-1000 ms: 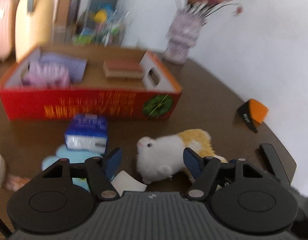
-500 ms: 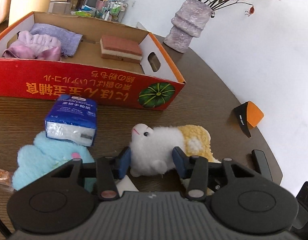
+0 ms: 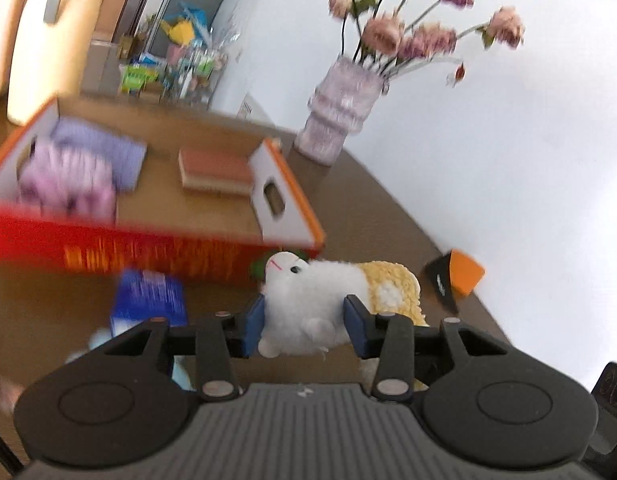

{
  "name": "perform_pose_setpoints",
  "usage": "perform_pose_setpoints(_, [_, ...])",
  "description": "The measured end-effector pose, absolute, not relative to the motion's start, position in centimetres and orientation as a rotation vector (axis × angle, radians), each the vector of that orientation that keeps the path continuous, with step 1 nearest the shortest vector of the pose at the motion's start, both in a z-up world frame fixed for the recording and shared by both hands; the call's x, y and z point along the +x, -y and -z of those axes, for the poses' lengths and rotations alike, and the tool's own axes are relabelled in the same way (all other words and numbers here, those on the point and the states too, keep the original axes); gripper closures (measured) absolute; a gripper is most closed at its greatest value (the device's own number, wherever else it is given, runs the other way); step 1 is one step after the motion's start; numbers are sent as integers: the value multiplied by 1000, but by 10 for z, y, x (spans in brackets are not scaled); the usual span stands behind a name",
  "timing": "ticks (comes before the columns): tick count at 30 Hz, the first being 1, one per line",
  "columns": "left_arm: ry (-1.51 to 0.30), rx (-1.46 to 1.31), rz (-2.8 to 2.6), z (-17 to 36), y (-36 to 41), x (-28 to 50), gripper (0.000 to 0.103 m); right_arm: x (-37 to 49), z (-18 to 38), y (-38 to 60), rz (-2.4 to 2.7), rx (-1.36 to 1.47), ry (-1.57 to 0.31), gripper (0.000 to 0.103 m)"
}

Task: Organize soft objects
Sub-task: 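Carry the white-and-yellow plush into the box and open both tools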

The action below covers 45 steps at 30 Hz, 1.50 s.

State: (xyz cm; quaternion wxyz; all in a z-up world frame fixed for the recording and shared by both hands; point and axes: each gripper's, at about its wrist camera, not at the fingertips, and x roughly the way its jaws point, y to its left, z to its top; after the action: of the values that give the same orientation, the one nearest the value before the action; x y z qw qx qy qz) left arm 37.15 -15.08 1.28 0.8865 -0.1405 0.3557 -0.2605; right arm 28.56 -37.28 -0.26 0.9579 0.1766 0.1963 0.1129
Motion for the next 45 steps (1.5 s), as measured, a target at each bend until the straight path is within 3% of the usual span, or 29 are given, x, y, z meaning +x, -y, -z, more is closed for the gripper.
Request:
perform_pose_setpoints(6, [-683, -284, 539, -69, 143, 419, 60, 354, -54, 368, -265, 326, -362, 66])
perform_pose_setpoints(11, [-677, -268, 471, -93, 145, 480, 61, 432, -58, 368, -284, 352, -426, 66])
perform_pose_setpoints(20, [-876, -311, 417, -12, 140, 573, 60, 509, 8, 349, -220, 314, -604, 65])
perform_pose_setpoints(27, [-958, -297, 413, 18, 148, 595, 59, 504, 14, 322, -144, 134, -595, 57])
perform_pose_setpoints(33, [-911, -244, 424, 2, 149, 578, 52, 491, -16, 331, -131, 126, -565, 58])
perform_pose_setpoints(38, [-772, -149, 425, -55, 138, 530, 39, 473, -74, 340, -161, 90, -541, 57])
perform_pose_setpoints(42, [-622, -75, 378, -110, 119, 475, 26, 432, -123, 349, -182, 78, -477, 45])
perform_pose_setpoints(45, [-491, 40, 324, -136, 105, 424, 21, 395, -145, 353, -190, 65, -428, 41])
